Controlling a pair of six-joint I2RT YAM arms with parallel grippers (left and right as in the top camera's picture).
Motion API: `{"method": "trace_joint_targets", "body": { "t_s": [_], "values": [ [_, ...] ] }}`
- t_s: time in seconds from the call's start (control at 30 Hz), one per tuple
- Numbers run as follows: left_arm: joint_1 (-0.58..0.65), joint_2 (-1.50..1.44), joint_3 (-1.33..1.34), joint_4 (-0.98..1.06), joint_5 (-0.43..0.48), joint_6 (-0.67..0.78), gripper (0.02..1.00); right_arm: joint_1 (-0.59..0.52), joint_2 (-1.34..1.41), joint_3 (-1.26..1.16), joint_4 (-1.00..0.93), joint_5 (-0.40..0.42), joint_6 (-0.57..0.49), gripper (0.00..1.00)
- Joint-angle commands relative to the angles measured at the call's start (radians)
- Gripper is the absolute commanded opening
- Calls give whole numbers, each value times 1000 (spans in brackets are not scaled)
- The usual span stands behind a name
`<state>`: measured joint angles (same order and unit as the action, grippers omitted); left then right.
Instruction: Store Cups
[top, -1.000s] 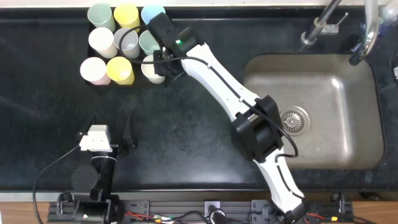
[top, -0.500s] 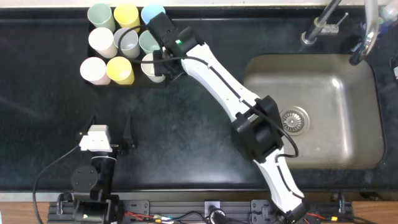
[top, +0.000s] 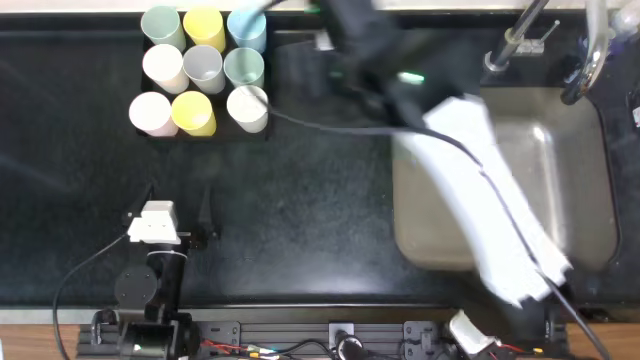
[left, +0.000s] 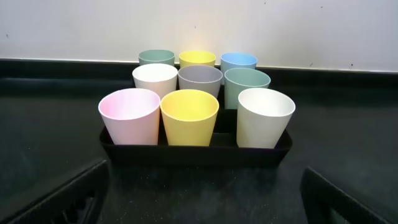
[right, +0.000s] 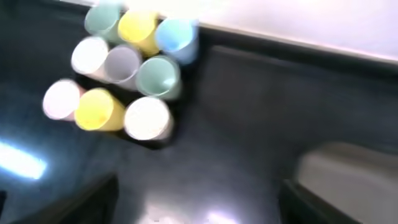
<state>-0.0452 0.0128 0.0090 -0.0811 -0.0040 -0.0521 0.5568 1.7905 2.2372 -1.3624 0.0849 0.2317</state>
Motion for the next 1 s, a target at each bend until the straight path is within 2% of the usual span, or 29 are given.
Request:
{"method": "trace_joint_targets", "body": {
  "t_s": [0.03,0.23,0.37,0.47,0.63,0.73,0.77,1.0],
  "values": [
    [-3,-10,-1,-3,10,11,998,-131,-120,-48,-31,42,-88,853],
    [-3,-10,-1,-3,10,11,1000,-354,-428,-300,31,27,-163,869],
    [-3,-10,-1,-3,10,11,1000,-439,-669,-566,108,-7,-242,869],
    [-3,-10,-1,-3,10,11,1000,-441,-848,-782,192,-7,-282,882],
    [-3,-10,-1,-3,10,11,998,-441,-1124,-1100,347,-14,-280,919],
    [-3,-10,-1,-3,10,11,1000,-440,-1258,-1240,418,-14,-280,934],
    [-3,-10,-1,-3,10,11,998,-439,-1306,-1290,447,-15,-279,993],
    [-3,-10,-1,-3,10,11,1000,-439,-1588,-1573,645,-14,-271,998]
  ]
}}
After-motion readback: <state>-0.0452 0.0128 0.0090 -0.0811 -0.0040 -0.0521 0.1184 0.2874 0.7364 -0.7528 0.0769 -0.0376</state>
